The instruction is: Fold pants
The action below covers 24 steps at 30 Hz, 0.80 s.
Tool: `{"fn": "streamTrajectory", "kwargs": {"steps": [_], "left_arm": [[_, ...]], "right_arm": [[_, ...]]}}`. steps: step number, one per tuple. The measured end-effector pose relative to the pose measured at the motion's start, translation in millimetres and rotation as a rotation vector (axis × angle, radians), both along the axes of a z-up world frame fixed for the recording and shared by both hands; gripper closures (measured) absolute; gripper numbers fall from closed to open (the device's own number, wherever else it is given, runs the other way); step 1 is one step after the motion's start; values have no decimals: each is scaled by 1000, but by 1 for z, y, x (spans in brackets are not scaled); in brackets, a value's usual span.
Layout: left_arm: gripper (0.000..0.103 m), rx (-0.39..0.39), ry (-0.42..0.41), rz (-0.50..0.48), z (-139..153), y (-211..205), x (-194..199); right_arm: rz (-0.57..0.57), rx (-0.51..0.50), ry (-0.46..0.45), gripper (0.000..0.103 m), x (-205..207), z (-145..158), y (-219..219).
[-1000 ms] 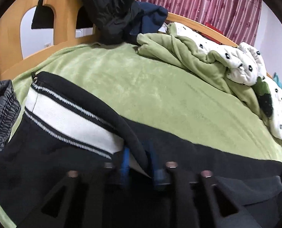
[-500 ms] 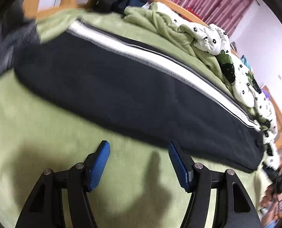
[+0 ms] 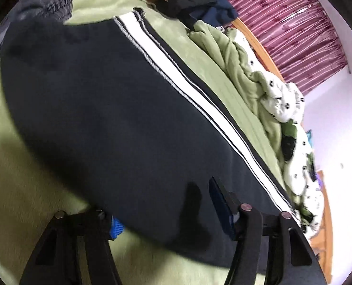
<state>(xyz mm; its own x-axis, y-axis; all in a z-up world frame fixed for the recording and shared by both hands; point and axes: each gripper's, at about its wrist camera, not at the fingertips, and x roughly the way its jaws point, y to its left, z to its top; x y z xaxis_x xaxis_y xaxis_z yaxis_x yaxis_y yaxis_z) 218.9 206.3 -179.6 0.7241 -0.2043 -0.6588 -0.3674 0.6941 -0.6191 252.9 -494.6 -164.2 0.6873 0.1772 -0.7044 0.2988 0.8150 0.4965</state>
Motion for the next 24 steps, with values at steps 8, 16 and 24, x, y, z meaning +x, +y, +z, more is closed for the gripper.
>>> {"fn": "streamTrajectory", "kwargs": {"steps": [8, 16, 24], "left_arm": [[93, 146, 23, 8, 14, 0, -5], [93, 159, 26, -117, 37, -23, -85], [90, 132, 1, -234, 36, -51, -178]], "right_arm": [[-69, 27, -49, 94, 5, 17, -11], [-82, 122, -39, 94, -80, 34, -41], [-41, 30, -9, 94, -190, 37, -78]]}}
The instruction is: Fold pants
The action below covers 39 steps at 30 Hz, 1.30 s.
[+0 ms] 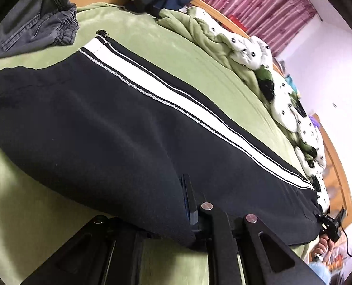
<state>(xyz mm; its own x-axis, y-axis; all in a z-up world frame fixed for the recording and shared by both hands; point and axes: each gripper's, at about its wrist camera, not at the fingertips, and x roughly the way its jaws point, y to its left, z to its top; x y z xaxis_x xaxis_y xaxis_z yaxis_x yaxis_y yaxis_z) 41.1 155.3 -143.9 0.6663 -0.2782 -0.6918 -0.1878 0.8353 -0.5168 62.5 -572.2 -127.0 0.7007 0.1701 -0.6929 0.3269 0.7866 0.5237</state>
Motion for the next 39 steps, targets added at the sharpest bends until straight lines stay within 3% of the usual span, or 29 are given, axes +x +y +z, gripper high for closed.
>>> {"fn": "streamTrajectory", "kwargs": {"steps": [3, 6, 10, 12, 15, 18, 21, 23, 24, 26, 29, 31, 34, 39], "left_arm": [[86, 5, 26, 24, -13, -1, -2], [81, -16, 43, 34, -10, -2, -4], [66, 70, 67, 14, 6, -4, -18], [54, 139, 70, 24, 12, -7, -28], [54, 192, 69, 32, 19, -8, -44], [54, 245, 48, 53, 31, -10, -57], [53, 310, 24, 76, 45, -10, -67], [54, 318, 9, 83, 54, -8, -73], [54, 316, -11, 85, 60, -7, -78], [54, 320, -35, 93, 69, -5, -82], [53, 328, -55, 98, 76, -1, -87], [52, 325, -49, 109, 76, 6, -84], [51, 274, 8, 136, 56, 19, -70], [51, 158, 85, 202, 3, 47, -52]], "right_arm": [[21, -20, 66, 89, -4, -23, -3], [18, -63, 50, 82, -16, -19, -5], [-85, -160, -25, 54, -32, 2, -24], [-119, -141, -44, 44, -26, 3, -40], [-166, -83, -21, 43, 1, -5, -69], [-208, 4, 28, 34, 27, -19, -86], [-203, -71, 11, 58, 35, -7, -87], [-180, -109, -83, 63, 26, 11, -89], [-192, -80, -111, 64, 21, 14, -94], [-184, -48, -74, 63, 25, 5, -100], [-155, -94, 42, 54, 26, -17, -99], [-139, -129, 25, 46, 11, -17, -94], [-139, -244, 35, 44, -14, -2, -77], [-135, -322, 46, 44, -47, 22, -55]]}}
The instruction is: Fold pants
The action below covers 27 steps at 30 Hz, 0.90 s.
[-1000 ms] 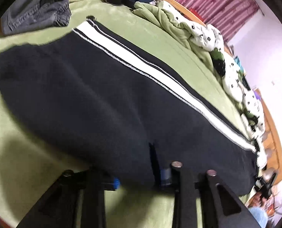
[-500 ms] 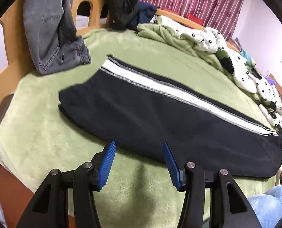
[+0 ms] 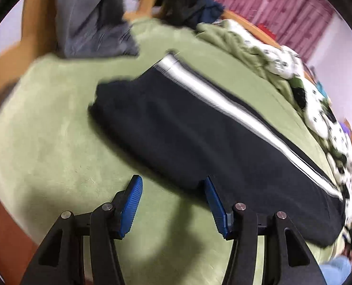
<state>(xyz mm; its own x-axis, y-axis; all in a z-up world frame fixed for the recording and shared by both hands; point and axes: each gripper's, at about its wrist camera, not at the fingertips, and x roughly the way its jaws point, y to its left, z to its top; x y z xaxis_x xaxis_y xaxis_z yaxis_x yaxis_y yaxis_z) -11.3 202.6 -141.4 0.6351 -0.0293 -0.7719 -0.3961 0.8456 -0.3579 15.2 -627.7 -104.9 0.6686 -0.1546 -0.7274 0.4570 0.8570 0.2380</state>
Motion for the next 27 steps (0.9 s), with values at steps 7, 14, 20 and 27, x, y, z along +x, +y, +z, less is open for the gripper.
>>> {"fn": "streamTrajectory", "kwargs": {"steps": [7, 14, 20, 27], "left_arm": [[85, 20, -42, 145, -10, 47, 28], [62, 246, -12, 112, 21, 43, 12], [50, 299, -120, -19, 66, 37, 45], [50, 250, -83, -89, 52, 36, 148]], "right_arm": [[-10, -61, 31, 44, -17, 29, 37], [50, -87, -4, 44, -1, 57, 87], [178, -115, -42, 44, 42, 81, 147], [344, -110, -21, 44, 94, 65, 233]]}}
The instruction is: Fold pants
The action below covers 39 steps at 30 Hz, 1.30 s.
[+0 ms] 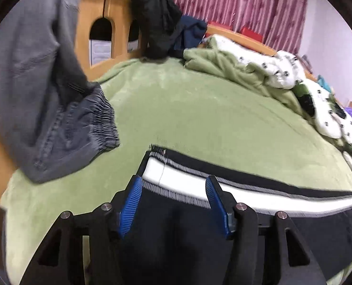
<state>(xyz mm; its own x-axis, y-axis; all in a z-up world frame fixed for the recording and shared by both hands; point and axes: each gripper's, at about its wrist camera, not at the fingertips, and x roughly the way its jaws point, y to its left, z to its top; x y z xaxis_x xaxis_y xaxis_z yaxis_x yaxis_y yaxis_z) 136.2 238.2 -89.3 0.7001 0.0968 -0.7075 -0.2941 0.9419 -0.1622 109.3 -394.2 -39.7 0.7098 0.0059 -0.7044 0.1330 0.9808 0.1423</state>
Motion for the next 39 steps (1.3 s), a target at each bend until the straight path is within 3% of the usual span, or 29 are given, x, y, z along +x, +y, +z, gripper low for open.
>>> {"fn": "streamTrajectory", "kwargs": {"steps": [4, 7, 8, 9, 11, 13, 14, 17, 20, 22, 24, 27, 28, 29, 30, 36, 39], "left_arm": [[53, -11, 87, 24, -29, 20, 49], [66, -37, 146, 10, -50, 25, 66], [80, 1, 135, 21, -51, 23, 65], [83, 9, 110, 16, -47, 22, 61], [84, 28, 3, 28, -32, 22, 42], [85, 57, -32, 70, -29, 26, 33], [85, 53, -14, 87, -34, 30, 34], [85, -53, 61, 100, -61, 45, 43], [81, -27, 50, 89, -54, 39, 40], [79, -9, 76, 84, -51, 33, 38], [78, -11, 79, 64, -47, 30, 34], [76, 0, 73, 56, -35, 23, 14], [73, -1, 68, 45, -30, 18, 4], [63, -13, 64, 34, -25, 18, -2], [56, -38, 59, 14, -21, 13, -14], [51, -175, 24, -152, -17, -27, -101], [50, -335, 32, -158, -36, -30, -143]], "right_arm": [[74, -45, 45, 44, 13, -22, 37], [105, -92, 75, 44, 23, -38, 56], [111, -102, 84, 44, 25, -42, 57], [120, -116, 95, 44, 29, -47, 63], [141, -134, 105, 44, 35, -53, 69], [161, -157, 87, 44, 38, -55, 76], [169, -171, 75, 44, 40, -55, 77], [175, -195, 66, 44, 57, -62, 79], [153, -232, 120, 44, 83, -82, 74], [137, -194, 208, 44, 104, -104, 66], [121, -162, 209, 42, 110, -111, 60], [108, -142, 219, 43, 108, -101, 59], [103, -114, 210, 46, 103, -94, 59], [101, -89, 202, 46, 99, -89, 59], [99, -60, 185, 46, 90, -79, 60], [150, -54, 95, 46, 52, -25, 96], [182, -66, 68, 46, 35, -1, 114]]}}
